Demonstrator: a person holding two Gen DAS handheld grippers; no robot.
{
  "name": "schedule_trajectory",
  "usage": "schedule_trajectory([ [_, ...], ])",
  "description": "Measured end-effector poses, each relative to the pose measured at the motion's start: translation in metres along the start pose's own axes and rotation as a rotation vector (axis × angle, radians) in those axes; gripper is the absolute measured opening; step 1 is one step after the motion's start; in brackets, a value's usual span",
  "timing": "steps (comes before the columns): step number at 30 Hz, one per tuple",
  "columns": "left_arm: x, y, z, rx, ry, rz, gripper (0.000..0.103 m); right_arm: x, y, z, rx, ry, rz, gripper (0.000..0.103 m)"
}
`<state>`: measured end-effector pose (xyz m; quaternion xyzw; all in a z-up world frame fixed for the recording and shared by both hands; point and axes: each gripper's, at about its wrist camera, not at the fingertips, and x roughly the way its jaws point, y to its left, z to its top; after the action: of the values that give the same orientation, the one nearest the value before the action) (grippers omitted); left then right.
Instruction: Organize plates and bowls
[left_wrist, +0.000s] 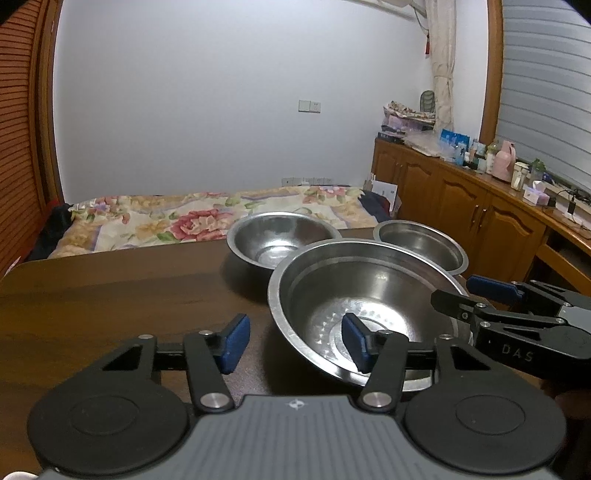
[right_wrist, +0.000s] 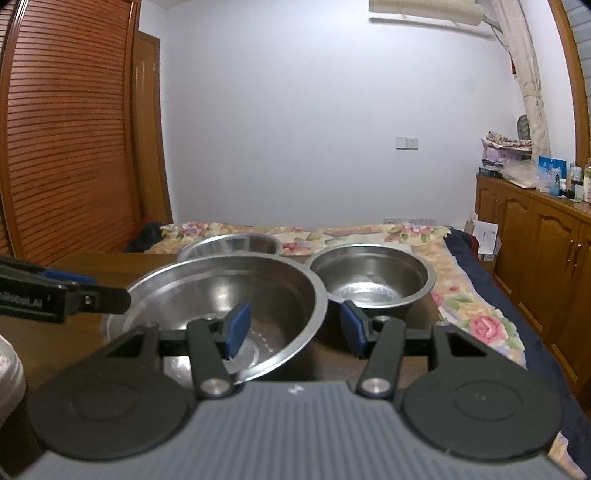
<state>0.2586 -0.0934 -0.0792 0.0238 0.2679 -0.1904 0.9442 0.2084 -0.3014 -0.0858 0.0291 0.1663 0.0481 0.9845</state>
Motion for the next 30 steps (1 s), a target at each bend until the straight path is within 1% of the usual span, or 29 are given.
schedule_trajectory([
  [3,0.004,-0.001,0.000,-0.001,0.007,0.003,0.052,0.003,-0.001,-0.001,-0.004,0.008,0.008,0.055],
  [7,0.009,-0.004,-0.001,0.005,0.020,0.005,0.050,0.007,-0.003,-0.003,0.000,0.021,0.018,0.055],
  [9,0.011,-0.004,-0.001,0.009,0.028,0.010,0.050,0.010,-0.002,-0.004,-0.002,0.043,0.027,0.055],
  [13,0.015,-0.004,-0.001,0.001,0.034,0.020,0.048,0.010,-0.002,-0.004,0.002,0.045,0.034,0.055],
  [16,0.016,-0.004,0.000,0.002,0.037,0.025,0.045,0.010,-0.002,-0.004,0.004,0.048,0.040,0.055],
  [19,0.018,-0.005,0.000,-0.002,0.045,0.020,0.038,0.011,-0.002,-0.004,0.007,0.048,0.042,0.054],
  [20,0.018,-0.004,0.000,-0.002,0.049,0.015,0.033,0.011,-0.002,-0.004,0.006,0.048,0.046,0.051],
  [21,0.019,-0.004,-0.001,0.000,0.052,0.008,0.030,0.011,-0.001,-0.004,0.004,0.048,0.049,0.049],
  [26,0.020,-0.005,0.000,0.015,0.063,0.018,0.030,0.014,-0.003,-0.003,0.018,0.063,0.052,0.047],
  [28,0.020,-0.006,0.001,0.018,0.067,0.018,0.029,0.016,-0.007,-0.003,0.050,0.075,0.073,0.041],
  [29,0.019,-0.007,0.001,0.019,0.071,0.017,0.029,0.018,-0.009,-0.004,0.067,0.082,0.083,0.034],
  [30,0.018,-0.007,0.001,0.020,0.073,0.018,0.029,0.018,-0.011,-0.004,0.085,0.087,0.096,0.031],
])
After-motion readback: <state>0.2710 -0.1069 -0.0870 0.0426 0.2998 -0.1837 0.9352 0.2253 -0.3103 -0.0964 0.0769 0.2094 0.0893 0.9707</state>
